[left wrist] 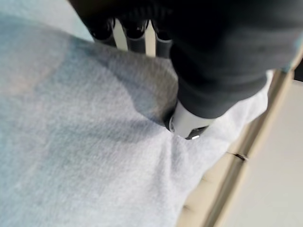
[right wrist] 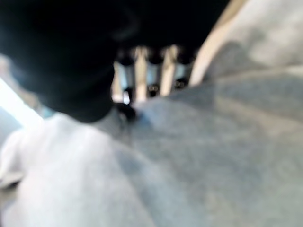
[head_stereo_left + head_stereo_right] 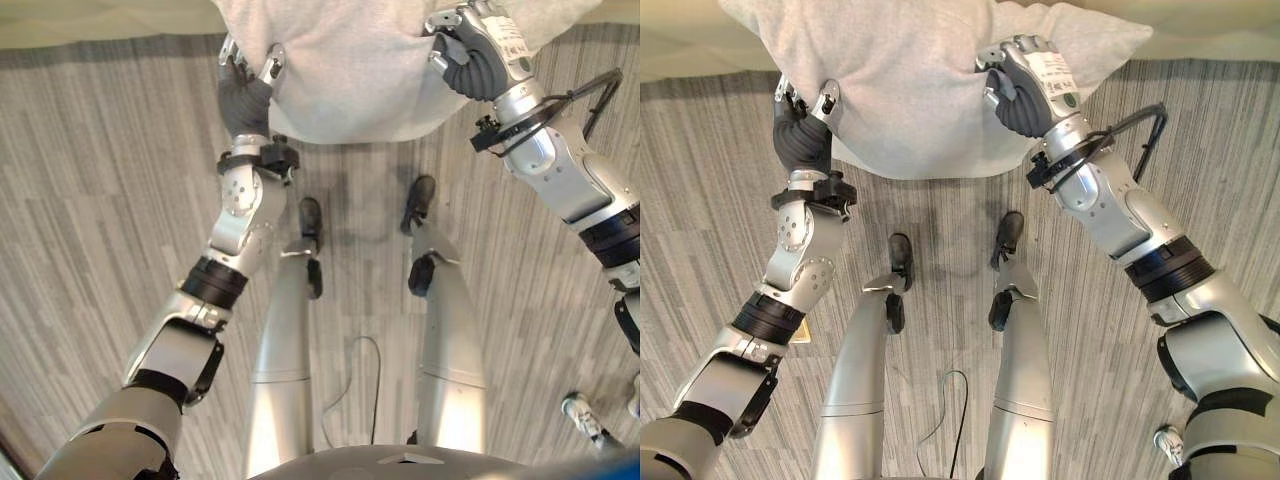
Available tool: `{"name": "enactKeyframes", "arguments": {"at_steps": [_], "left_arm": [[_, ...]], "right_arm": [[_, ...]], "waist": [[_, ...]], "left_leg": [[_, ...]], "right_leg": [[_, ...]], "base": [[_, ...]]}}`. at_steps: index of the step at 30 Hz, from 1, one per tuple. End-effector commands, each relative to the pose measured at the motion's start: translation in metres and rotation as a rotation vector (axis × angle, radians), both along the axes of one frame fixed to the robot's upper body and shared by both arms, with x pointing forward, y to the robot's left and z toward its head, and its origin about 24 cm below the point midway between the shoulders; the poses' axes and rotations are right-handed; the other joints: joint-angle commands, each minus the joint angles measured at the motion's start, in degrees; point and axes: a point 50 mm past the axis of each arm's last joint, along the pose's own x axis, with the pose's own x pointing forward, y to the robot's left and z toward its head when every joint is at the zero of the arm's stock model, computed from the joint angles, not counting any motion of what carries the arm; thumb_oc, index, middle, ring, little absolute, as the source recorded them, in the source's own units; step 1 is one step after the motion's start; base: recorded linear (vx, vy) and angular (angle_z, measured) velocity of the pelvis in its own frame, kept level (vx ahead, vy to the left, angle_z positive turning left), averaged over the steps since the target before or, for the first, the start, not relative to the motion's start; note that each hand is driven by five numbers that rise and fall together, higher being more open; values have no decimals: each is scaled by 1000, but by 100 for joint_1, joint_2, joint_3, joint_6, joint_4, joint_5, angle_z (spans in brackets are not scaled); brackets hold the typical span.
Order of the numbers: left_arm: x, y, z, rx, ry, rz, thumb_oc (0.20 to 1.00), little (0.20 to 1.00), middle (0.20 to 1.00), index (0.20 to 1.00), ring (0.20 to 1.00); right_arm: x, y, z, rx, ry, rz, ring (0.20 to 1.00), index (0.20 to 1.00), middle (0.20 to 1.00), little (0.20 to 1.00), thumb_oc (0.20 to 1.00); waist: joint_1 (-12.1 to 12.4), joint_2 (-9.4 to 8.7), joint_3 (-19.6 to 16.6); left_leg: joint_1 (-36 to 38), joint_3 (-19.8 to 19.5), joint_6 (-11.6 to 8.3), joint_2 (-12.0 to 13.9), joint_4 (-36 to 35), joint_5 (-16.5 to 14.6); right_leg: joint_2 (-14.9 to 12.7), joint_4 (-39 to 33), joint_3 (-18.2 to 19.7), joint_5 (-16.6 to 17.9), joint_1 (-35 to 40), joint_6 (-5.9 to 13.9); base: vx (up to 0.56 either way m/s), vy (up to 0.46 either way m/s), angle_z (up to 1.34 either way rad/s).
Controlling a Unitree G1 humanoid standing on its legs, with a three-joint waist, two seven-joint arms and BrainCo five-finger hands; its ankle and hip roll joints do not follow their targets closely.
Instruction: Pick up all the scattered cushions and arrange them neatly on the sofa.
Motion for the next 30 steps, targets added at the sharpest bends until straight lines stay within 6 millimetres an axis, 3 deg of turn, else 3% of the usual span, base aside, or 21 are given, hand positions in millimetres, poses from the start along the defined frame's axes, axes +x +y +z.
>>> {"name": "enactKeyframes", "arguments": {"at_steps": [1, 6, 7, 8, 10, 11, 15, 16, 20, 22, 26, 30], "left_arm": [[-33, -43, 6, 80, -200, -213, 200, 200, 200, 200, 200], [-42, -46, -14, 71, -146, -269, 200, 200, 200, 200, 200], [-45, -48, -19, 74, -130, -287, 200, 200, 200, 200, 200], [-48, -49, -34, 85, -86, -309, 200, 200, 200, 200, 200], [-50, -48, -41, 90, -63, -310, 200, 200, 200, 200, 200], [-53, -48, -52, 97, -23, -323, 200, 200, 200, 200, 200], [-59, -46, -73, 93, 57, -330, 200, 200, 200, 200, 200], [-62, -46, -84, 91, 100, -336, 200, 200, 200, 200, 200], [-64, -44, -93, 106, 131, -331, 200, 200, 200, 200, 200], [-67, -43, -108, 141, 190, -324, 200, 200, 200, 200, 200], [-68, -28, -130, 105, 288, -263, 200, 200, 200, 200, 200], [-71, -22, -139, 86, 333, -239, 200, 200, 200, 200, 200]], "right_arm": [[-31, 41, 9, 72, -144, 255, 200, 200, 200, 200, 200], [-36, 37, -17, 97, -89, 248, 200, 200, 200, 200, 200], [-36, 36, -26, 109, -65, 246, 200, 200, 200, 200, 200], [-38, 35, -41, 109, -24, 240, 200, 200, 200, 200, 200], [-41, 35, -48, 116, -4, 242, 200, 200, 200, 200, 200], [-44, 34, -62, 114, 36, 237, 200, 200, 200, 200, 200], [-51, 31, -81, 144, 100, 236, 200, 200, 200, 200, 200], [-53, 28, -95, 168, 151, 215, 200, 200, 200, 200, 200], [-54, 24, -104, 175, 187, 201, 200, 200, 200, 200, 200], [-56, 18, -119, 207, 242, 168, 200, 200, 200, 200, 200], [-57, 2, -135, 239, 305, 98, 200, 200, 200, 200, 200], [-57, -1, -139, 248, 329, 86, 200, 200, 200, 200, 200]], "waist": [[-108, 310, -282], [-91, 293, -353], [-75, 291, -394], [-57, 275, -438], [-42, 274, -442], [-27, 258, -500], [7, 239, -533], [33, 230, -585], [41, 247, -580], [32, 236, -641], [1, 100, -795], [44, 13, -852]], "left_leg": [[742, -583, -97, -305, -1061, 217], [1629, -723, -147, -257, -1605, 290], [1883, -751, -155, -267, -1798, 344], [2275, -774, -189, -259, -2091, 591], [2572, -784, -210, -234, -2281, 639], [2964, -792, -241, -193, -2464, 674], [3743, -821, -297, -108, -2833, 767], [4294, -807, -348, -54, -3077, 816], [4792, -796, -393, 0, -3298, 862], [5428, -787, -477, 76, -3524, 931], [5980, -590, -684, 302, -3148, 916], [6139, -511, -644, 264, -2619, 768]], "right_leg": [[218, 629, -187, -1229, 937, 328], [150, 173, -327, -1220, 1789, 309], [138, 52, -372, -1205, 1998, 316], [97, -289, -490, -1043, 2393, 253], [119, -398, -542, -1036, 2650, 247], [142, -618, -613, -1056, 3066, 225], [204, -940, -744, -1085, 3835, 203], [259, -1149, -830, -1105, 4363, 200], [332, -1344, -898, -1139, 4877, 178], [447, -1561, -988, -1202, 5591, 148], [665, -2112, -1054, -1391, 6809, -9], [679, -2390, -1079, -1393, 7303, -60]], "base": [[-27, -63, 12], [20, -80, 12], [-12, -86, 14], [1, -109, 13], [2, -80, 13], [9, -61, 11], [61, -98, 3], [74, -107, 3], [69, -69, 6], [131, -156, 6], [139, -187, 17], [107, -57, 11]]}}
